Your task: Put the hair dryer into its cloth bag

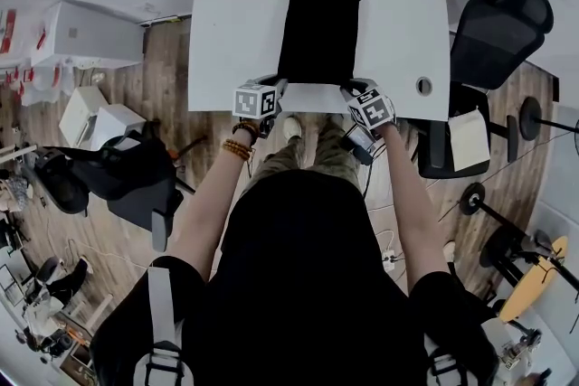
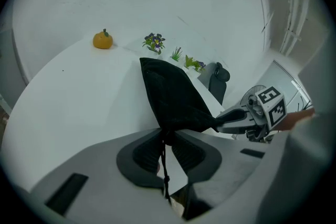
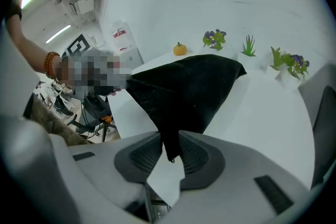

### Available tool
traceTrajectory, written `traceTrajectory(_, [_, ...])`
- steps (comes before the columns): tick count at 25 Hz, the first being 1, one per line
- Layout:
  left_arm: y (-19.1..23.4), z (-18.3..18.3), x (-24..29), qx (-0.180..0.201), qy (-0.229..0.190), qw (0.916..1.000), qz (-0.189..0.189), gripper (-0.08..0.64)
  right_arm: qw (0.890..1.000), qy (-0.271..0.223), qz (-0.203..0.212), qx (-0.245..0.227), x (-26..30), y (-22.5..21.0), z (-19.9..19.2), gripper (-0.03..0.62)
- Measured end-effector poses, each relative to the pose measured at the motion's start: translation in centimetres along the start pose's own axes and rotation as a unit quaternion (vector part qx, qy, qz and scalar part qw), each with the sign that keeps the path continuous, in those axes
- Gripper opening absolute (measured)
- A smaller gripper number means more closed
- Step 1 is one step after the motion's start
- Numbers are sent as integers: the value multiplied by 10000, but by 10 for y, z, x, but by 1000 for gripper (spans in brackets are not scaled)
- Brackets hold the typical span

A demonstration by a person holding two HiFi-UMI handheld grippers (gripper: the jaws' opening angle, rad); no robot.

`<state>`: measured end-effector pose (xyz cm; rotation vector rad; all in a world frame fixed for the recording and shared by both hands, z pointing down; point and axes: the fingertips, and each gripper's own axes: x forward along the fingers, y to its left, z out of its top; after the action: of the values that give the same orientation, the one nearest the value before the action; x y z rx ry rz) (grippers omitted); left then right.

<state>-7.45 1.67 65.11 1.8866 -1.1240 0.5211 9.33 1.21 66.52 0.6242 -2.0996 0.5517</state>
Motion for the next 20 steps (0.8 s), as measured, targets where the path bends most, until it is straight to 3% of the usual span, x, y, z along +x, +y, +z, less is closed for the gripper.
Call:
traceTrajectory(4, [3,-25,-3,192,285,9994,-61,47,9995,-35,-134,299,1,0,-14,200])
traceTrajectory(12, [17,-50,-19,87,350,9993,10,47,9982,384,-173,429,-3,2,-54,201])
traceTrajectory(16, [21,-12,-29,171,-96,9998,91,47,9988,208,-370,242,-20,-14,-33,196])
traceTrajectory(20, [14,54,-45,711,-785,9941,249,47,9965,-378,-741,55,-49,-41,29,185])
